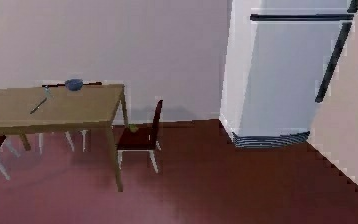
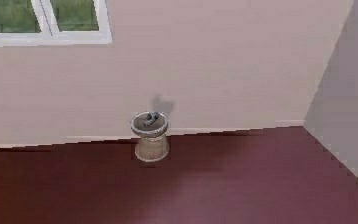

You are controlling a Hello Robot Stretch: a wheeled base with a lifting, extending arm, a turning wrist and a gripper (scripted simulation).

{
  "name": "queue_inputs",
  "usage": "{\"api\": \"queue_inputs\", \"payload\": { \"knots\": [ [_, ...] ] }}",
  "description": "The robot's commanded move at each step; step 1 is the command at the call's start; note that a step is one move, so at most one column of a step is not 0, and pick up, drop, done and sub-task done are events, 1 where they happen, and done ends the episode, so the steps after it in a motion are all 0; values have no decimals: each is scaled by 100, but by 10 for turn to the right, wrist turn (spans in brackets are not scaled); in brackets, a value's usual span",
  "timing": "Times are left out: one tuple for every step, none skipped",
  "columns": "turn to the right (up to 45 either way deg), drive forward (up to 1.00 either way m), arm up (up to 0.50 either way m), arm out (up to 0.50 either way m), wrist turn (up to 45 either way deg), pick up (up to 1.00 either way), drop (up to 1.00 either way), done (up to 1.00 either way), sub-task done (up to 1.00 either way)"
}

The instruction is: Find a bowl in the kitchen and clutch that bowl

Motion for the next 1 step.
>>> {"api": "queue_inputs", "payload": {
  "knots": [
    [0, 80, 0, 0, 0, 0, 0, 0, 0]
  ]
}}
